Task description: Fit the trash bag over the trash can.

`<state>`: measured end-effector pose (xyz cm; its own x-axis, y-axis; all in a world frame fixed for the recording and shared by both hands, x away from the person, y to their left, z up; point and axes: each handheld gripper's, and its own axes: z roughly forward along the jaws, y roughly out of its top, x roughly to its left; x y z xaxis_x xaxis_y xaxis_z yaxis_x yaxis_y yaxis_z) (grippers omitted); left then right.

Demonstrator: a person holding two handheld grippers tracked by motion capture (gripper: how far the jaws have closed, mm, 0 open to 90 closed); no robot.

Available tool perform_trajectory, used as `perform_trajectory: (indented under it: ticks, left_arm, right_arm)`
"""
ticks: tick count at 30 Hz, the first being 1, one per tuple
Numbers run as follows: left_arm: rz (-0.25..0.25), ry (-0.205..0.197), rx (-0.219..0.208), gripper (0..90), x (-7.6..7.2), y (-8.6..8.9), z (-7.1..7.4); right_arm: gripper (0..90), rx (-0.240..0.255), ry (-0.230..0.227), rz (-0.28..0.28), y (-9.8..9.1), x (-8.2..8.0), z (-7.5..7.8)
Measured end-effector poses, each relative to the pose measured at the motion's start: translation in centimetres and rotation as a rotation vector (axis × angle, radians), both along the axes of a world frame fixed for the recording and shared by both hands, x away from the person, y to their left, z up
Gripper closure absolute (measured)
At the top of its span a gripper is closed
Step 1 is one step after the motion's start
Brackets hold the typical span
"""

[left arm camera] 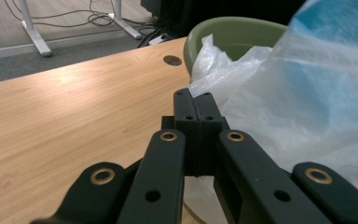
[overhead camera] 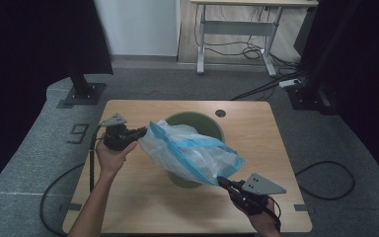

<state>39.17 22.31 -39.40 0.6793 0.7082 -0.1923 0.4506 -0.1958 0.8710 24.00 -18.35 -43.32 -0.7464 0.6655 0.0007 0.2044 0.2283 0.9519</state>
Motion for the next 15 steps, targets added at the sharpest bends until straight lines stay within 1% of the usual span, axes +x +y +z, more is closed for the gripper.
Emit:
perform_trajectory:
  ticks: [4, 7, 10, 15]
  left_arm:
    - [-0.001, 0.008, 0.004, 90.0, 0.0, 0.0, -0.4]
    - [-0.004, 0.012, 0.017, 90.0, 0.0, -0.1, -0.6]
    - [-0.006, 0.013, 0.022, 90.0, -0.1, -0.1, -0.6]
    - [-0.006, 0.017, 0.025, 90.0, -0.2, -0.1, -0.6]
  right_arm:
    - [88.9, -0.012, 0.040, 0.009, 0.3, 0.2, -1.7]
    - [88.9, -0.042, 0.068, 0.016, 0.9, 0.7, -3.1]
    - [88.9, -0.044, 0.103, 0.012, 1.3, 1.5, -4.6]
    - [88.9, -0.042, 0.131, 0.000, 1.6, 2.6, -6.3]
